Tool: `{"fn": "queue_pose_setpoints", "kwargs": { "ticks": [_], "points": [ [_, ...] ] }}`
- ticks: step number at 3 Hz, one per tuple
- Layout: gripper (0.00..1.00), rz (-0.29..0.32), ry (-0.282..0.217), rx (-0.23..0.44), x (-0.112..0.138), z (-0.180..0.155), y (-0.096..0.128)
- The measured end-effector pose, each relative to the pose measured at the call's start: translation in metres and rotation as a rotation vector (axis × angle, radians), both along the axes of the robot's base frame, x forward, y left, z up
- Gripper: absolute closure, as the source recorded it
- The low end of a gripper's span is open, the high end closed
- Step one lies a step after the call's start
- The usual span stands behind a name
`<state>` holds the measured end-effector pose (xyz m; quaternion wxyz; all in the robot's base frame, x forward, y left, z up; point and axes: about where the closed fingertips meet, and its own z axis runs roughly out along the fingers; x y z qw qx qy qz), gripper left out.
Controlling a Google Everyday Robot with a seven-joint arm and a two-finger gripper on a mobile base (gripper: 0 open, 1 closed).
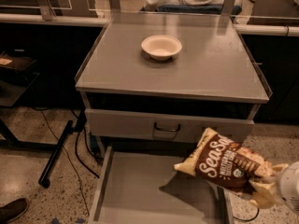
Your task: Pick brown chip bag from middle drawer and place on counter
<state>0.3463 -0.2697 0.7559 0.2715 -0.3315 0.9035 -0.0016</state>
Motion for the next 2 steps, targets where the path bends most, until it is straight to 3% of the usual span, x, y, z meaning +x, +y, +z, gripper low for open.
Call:
{"fn": "queue_pose_setpoints", "kwargs": {
  "ticks": [2],
  "points": [
    [1.0, -0.001, -0.021, -0.005, 0.0025, 0.0152, -0.0009]
  ]
}}
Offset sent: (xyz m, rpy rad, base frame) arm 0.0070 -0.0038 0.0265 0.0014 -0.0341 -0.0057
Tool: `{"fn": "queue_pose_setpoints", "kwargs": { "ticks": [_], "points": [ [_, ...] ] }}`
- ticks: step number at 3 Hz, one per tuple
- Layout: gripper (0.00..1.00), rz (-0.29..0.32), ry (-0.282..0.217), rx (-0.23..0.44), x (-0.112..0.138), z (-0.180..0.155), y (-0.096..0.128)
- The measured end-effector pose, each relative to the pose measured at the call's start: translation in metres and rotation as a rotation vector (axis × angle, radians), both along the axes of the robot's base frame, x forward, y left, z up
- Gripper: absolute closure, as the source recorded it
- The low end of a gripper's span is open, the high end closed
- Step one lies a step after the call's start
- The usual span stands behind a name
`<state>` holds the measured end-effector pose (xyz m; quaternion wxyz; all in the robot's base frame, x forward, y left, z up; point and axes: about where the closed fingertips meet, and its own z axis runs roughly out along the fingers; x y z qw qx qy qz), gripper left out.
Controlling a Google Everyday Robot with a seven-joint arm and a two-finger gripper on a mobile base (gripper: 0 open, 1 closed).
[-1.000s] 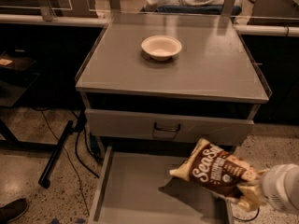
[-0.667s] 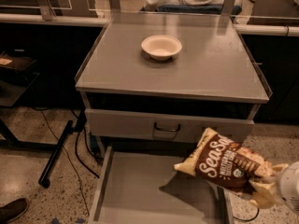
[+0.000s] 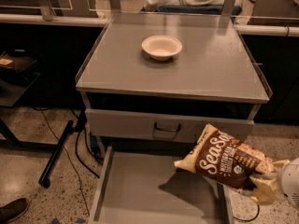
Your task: Pick brown chip bag from middle drawer and place on counter
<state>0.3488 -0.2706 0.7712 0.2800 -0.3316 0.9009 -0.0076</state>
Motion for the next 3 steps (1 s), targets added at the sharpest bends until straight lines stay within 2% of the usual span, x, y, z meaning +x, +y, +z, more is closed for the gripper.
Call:
{"fn": "queue_pose_setpoints", "kwargs": {
  "ticks": [1, 2, 3],
  "points": [
    [1.0, -0.054, -0.068, 0.009, 0.002, 0.039, -0.017],
    [1.0, -0.144, -0.212, 0.032, 0.008, 0.109, -0.048],
    [1.0, -0.17, -0.292, 0.035, 0.014, 0.149, -0.061]
  ]
}}
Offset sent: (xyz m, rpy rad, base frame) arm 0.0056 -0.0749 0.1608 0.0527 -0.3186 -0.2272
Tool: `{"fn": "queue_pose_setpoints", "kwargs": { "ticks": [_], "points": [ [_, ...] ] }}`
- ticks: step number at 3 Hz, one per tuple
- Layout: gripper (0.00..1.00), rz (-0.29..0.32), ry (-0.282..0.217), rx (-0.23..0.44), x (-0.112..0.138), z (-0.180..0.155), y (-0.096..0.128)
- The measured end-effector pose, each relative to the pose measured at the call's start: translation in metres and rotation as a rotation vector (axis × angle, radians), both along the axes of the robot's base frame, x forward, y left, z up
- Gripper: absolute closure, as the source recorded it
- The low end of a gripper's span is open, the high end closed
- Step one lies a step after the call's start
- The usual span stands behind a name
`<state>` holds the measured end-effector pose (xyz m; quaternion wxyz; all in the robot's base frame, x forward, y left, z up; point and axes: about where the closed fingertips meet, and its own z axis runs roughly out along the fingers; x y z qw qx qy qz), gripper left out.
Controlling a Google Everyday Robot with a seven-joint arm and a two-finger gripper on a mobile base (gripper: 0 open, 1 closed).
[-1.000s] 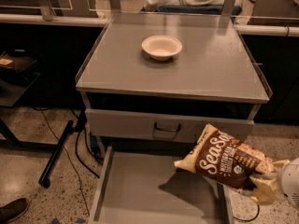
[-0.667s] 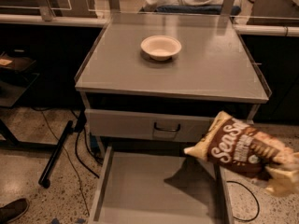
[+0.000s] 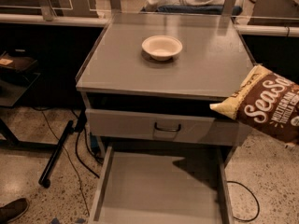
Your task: Pick brown chip bag from middle drawer and place on counter
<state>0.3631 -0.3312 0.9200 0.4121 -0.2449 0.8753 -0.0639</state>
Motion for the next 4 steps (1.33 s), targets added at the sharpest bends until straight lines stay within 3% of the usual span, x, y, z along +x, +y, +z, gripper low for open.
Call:
{"fn": "queue_pose_setpoints", "kwargs": {
  "ticks": [1, 3, 4],
  "points": [
    [1.0, 0.014, 0.029, 0.015, 0.022, -0.019, 0.014],
    [1.0, 0.076, 0.061, 0.02, 0.11, -0.024, 0.071],
    [1.0, 0.096, 0.046, -0.013, 0.158, -0.009, 0.092]
  ]
}}
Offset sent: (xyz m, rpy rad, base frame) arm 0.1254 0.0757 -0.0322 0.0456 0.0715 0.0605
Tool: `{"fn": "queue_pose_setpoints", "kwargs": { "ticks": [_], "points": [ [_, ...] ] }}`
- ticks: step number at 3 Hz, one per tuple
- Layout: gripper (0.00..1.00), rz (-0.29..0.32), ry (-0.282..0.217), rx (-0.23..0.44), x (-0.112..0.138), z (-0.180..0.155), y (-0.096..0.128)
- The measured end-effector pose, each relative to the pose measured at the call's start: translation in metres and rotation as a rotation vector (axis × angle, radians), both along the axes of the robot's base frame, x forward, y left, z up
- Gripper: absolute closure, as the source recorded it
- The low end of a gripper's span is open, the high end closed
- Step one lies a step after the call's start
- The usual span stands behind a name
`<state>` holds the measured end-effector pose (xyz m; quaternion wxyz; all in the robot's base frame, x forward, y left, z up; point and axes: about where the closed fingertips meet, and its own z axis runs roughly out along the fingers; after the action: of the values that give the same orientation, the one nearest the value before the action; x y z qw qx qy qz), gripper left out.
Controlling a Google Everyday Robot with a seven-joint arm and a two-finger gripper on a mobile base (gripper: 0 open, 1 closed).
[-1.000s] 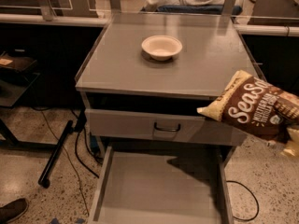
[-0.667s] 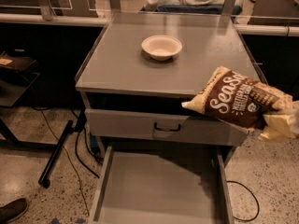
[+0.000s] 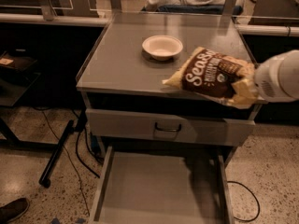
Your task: Pick brown chip bag from middle drawer and place on counter
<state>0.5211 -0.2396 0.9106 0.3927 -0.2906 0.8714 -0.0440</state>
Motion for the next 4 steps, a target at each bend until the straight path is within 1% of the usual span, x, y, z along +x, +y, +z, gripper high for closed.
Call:
{"fn": "queue_pose_setpoints", "kwargs": {
  "ticks": [1, 2, 3, 4],
  "points": [
    [1.0, 0.004, -0.01, -0.02, 0.004, 0.004, 0.002],
    [1.0, -0.041, 0.008, -0.002, 0.016, 0.0, -0.013],
    [1.0, -0.115, 0.024, 0.009, 0.043, -0.004, -0.039],
    [1.0, -0.202, 0.034, 0.004, 0.084, -0.004, -0.07]
  ]
}}
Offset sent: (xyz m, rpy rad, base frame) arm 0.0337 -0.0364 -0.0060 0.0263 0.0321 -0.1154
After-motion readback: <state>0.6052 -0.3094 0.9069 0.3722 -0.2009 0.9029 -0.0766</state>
